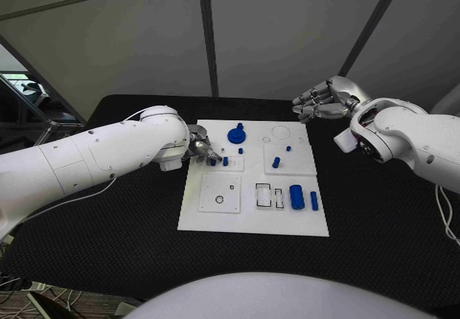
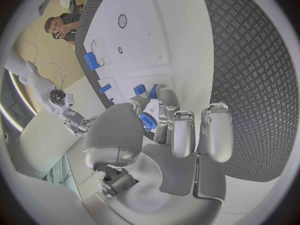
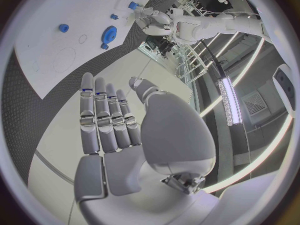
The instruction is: Assemble the parts on the task board
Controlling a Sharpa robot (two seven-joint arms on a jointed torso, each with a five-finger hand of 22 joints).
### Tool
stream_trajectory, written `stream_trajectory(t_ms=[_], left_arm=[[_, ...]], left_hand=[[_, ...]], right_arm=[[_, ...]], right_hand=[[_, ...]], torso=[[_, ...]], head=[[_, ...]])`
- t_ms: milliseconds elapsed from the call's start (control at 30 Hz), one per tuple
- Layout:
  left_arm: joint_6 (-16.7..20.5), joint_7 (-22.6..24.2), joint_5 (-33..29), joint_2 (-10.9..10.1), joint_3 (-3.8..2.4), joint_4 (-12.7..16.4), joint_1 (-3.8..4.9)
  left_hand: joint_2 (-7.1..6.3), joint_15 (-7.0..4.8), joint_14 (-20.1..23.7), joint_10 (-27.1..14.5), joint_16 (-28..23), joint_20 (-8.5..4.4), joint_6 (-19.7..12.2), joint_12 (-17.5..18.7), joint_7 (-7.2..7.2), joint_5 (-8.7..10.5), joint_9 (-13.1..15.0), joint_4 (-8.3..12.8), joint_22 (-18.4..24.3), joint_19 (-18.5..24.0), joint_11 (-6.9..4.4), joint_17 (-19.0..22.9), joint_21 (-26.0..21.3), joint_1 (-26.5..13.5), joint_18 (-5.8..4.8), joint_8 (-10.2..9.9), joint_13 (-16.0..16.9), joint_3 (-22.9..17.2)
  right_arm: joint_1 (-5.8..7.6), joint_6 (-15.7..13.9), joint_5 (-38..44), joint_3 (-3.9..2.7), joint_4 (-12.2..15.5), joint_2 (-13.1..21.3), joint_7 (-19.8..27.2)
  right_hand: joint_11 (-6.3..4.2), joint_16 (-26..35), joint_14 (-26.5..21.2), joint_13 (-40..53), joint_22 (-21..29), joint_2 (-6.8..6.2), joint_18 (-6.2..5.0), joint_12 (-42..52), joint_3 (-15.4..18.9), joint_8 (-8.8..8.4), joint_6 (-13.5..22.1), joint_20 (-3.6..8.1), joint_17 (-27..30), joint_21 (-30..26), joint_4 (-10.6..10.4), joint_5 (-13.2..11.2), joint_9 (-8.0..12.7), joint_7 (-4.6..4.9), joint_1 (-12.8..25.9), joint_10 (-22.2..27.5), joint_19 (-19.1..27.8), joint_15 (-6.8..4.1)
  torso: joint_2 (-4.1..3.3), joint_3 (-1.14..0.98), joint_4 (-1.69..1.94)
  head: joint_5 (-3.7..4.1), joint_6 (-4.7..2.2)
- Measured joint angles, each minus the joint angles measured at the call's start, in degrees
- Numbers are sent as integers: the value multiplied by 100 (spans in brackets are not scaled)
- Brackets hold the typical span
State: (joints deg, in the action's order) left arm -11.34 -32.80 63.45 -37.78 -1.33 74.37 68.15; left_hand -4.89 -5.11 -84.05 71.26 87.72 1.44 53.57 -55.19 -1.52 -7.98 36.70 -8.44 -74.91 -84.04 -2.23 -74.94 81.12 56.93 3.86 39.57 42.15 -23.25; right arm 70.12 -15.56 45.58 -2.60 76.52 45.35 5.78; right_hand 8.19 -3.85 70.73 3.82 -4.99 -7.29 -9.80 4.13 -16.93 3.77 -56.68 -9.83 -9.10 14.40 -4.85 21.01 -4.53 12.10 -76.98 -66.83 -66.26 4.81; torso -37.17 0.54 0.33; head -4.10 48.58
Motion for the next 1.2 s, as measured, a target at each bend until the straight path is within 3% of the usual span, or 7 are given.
stream_trajectory(t_ms=[433,700,933,1033,1133,1167,1200], left_arm=[[177,0,-6,-111,-14,61,-23],[344,11,-9,-135,-114,56,-33],[621,120,-126,-153,-151,-4,-29],[824,305,-240,-167,-155,-42,-26],[1040,637,-376,-156,-157,-63,-24],[1113,770,-413,-145,-156,-68,-23],[1196,923,-441,-129,-156,-71,-22]], left_hand=[[-58,0,0,-21,-1,-21,-1,-84,0,1,90,-549,0,22,21,0,0,-239,0,0,42,1098],[60,0,0,-105,-35,-21,-34,-84,-33,1,112,-665,0,22,23,0,0,-121,0,-2,-59,1323],[190,62,0,-379,-171,-8,-406,69,-199,1,-26,-690,0,10,156,0,-271,271,0,-346,-274,1603],[264,181,8,-761,-524,119,-693,356,-339,-42,-216,-627,201,209,285,0,-729,606,0,-624,-597,1666],[257,361,135,-1303,-1401,234,-1026,621,-527,-42,-463,-433,1075,761,467,110,-1673,1023,7,-942,-747,1670],[209,438,485,-1653,-2081,308,-1155,810,-608,-42,-605,-326,1750,1218,557,559,-2417,1246,79,-1101,-849,1681],[176,520,970,-1934,-2846,368,-1223,981,-668,-42,-722,-233,2409,1710,638,1142,-3183,1442,484,-1220,-949,1670]], right_arm=[[0,3,0,0,-7,9,1],[0,3,0,0,-7,15,2],[0,2,0,0,-1,37,2],[0,2,0,0,2,47,2],[0,1,0,0,5,51,1],[0,1,0,0,6,52,1],[0,1,0,0,6,53,1]], right_hand=[[0,0,0,0,4,0,0,0,15,0,0,0,0,0,-15,0,0,0,0,0,0,0],[0,0,0,0,4,0,0,0,15,0,0,0,-1,0,-15,0,0,0,0,0,0,0],[0,0,0,0,4,0,0,0,15,0,0,0,-1,0,-15,0,0,0,0,0,0,0],[0,0,0,0,4,0,0,0,15,0,0,0,-1,0,-15,0,0,0,0,0,0,0],[0,0,0,0,8,0,0,0,15,0,0,0,4,0,-15,0,0,0,0,0,0,0],[0,0,0,0,10,0,0,0,15,0,0,0,4,-6,-15,0,0,0,0,0,0,0],[0,0,0,0,10,0,0,0,15,0,13,0,4,-24,-15,0,0,13,0,0,0,0]], torso=[[-3,3,0],[-3,1,0],[0,-5,0],[1,-5,0],[2,-5,0],[2,-5,0],[2,-5,0]], head=[[19,4],[13,15],[12,-5],[21,-16],[35,-38],[44,-45],[53,-51]])
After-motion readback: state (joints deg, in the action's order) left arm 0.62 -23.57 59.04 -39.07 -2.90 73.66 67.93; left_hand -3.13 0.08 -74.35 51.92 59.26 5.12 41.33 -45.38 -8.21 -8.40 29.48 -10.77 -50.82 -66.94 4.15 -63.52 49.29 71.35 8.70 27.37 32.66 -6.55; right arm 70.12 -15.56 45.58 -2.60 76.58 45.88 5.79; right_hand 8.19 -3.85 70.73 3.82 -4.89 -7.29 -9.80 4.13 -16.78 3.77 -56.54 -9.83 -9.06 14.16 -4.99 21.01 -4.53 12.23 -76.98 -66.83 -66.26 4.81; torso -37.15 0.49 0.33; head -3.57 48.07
